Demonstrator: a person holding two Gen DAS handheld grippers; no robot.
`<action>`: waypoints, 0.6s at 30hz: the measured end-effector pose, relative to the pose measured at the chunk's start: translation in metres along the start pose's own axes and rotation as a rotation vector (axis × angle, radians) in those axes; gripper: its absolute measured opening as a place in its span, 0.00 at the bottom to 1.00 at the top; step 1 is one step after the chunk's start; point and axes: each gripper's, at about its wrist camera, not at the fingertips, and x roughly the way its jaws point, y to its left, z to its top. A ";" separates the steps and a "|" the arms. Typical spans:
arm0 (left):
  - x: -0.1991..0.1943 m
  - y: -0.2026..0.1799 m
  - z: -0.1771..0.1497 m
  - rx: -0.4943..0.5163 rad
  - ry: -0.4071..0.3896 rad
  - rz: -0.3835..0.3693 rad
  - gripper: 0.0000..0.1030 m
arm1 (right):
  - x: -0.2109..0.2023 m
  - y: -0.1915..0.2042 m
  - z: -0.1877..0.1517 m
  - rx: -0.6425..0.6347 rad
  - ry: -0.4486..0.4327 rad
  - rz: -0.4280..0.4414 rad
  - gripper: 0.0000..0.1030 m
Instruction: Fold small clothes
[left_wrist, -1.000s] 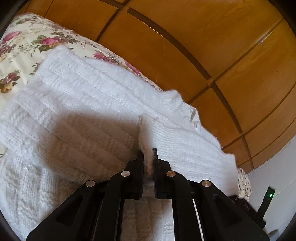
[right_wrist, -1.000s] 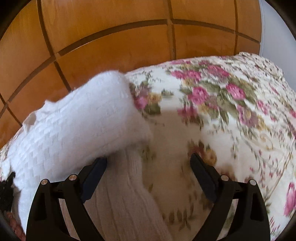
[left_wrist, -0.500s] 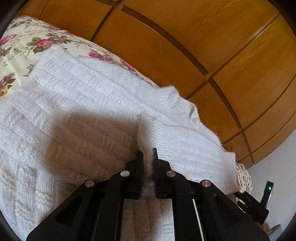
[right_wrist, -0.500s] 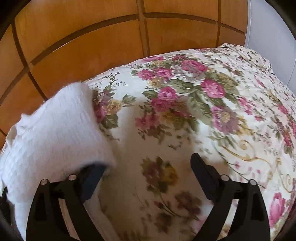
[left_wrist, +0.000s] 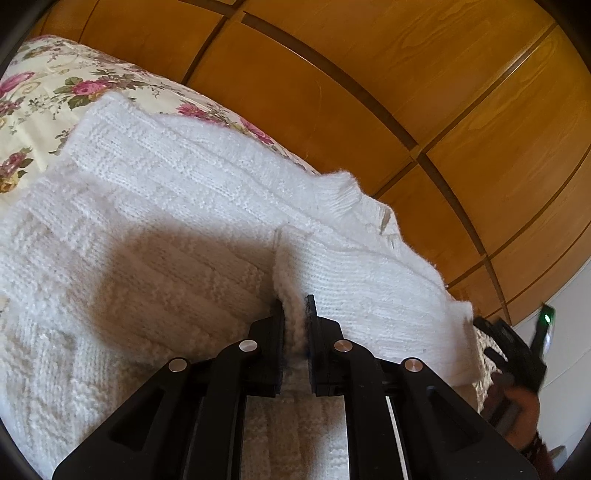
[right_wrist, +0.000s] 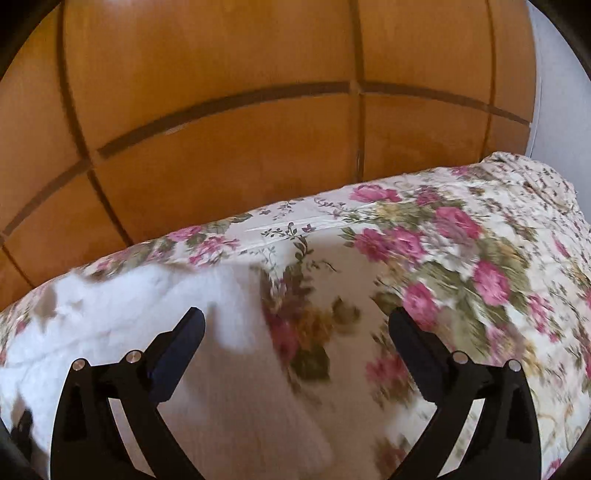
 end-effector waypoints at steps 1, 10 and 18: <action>0.001 0.000 0.000 0.002 0.001 0.004 0.08 | 0.011 0.000 0.004 0.001 0.018 -0.017 0.97; 0.005 0.003 0.002 -0.001 0.012 -0.006 0.08 | 0.053 -0.011 0.002 0.025 0.108 -0.103 0.98; 0.006 0.004 0.001 -0.006 0.013 -0.013 0.08 | -0.014 -0.047 -0.024 0.144 0.052 0.043 0.98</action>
